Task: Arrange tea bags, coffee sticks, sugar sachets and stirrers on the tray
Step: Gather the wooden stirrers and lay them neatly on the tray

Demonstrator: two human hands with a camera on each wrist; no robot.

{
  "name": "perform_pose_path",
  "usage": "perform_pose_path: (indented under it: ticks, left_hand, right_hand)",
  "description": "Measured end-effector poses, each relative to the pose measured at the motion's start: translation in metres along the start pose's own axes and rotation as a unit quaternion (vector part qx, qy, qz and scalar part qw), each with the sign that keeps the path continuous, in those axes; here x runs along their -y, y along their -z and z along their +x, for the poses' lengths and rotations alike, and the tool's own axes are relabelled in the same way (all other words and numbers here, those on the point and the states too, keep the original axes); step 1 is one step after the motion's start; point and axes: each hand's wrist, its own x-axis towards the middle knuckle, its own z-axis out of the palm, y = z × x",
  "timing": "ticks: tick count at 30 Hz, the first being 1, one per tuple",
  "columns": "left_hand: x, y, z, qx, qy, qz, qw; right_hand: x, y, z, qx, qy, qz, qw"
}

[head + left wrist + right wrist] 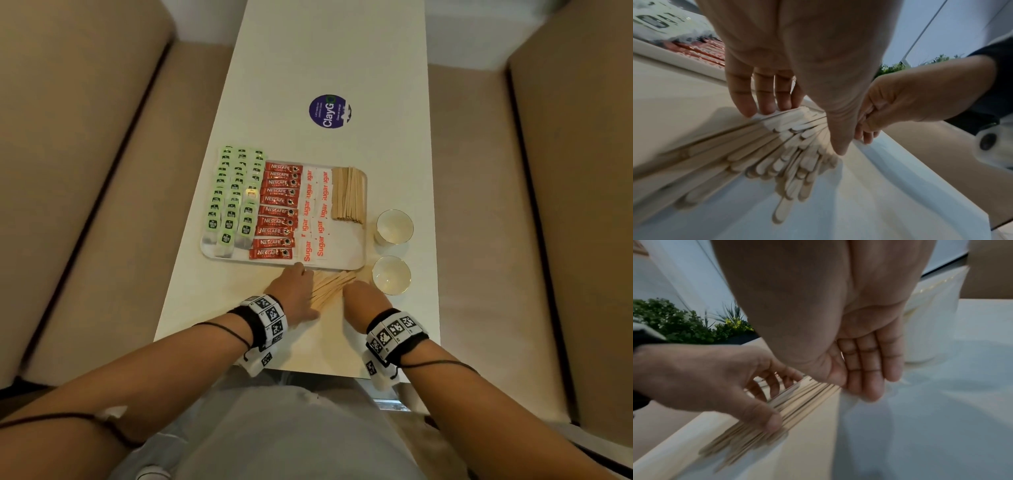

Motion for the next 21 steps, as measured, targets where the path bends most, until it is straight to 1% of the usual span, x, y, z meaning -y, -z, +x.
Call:
perform_pose_path:
  ticks: [5, 8, 11, 13, 15, 17, 19, 21]
  left_hand:
    - [-0.016, -0.005, 0.008, -0.004, -0.012, 0.032, 0.999]
    - [-0.011, -0.007, 0.009, -0.016, -0.035, 0.035, 0.999]
    - [0.0, -0.003, 0.005, -0.009, -0.049, 0.022, 0.999]
    - [0.007, 0.001, 0.003, -0.003, -0.052, -0.001, 0.999]
    - [0.013, 0.004, 0.0, -0.004, -0.051, -0.025, 0.998]
    - [0.017, 0.003, -0.001, -0.011, -0.044, -0.067, 0.997]
    - [0.019, 0.005, -0.004, -0.01, -0.037, -0.095, 0.995]
    - [0.022, 0.005, -0.007, -0.004, -0.036, -0.096, 0.995]
  right_hand:
    - [0.01, -0.012, 0.009, -0.005, 0.067, -0.001, 0.998]
    - [0.009, -0.018, 0.013, -0.015, 0.107, 0.013, 0.994]
    - [0.005, -0.016, 0.014, -0.004, 0.122, 0.017, 0.992]
    - [0.003, -0.01, 0.015, -0.026, 0.123, 0.016, 0.992]
    - [0.004, -0.004, 0.017, -0.077, 0.133, 0.021, 0.988]
    - [0.007, -0.001, 0.022, -0.119, 0.159, 0.01, 0.98]
    - [0.013, -0.002, 0.027, -0.124, 0.182, -0.022, 0.975]
    - [0.018, -0.005, 0.031, -0.117, 0.196, -0.058, 0.972]
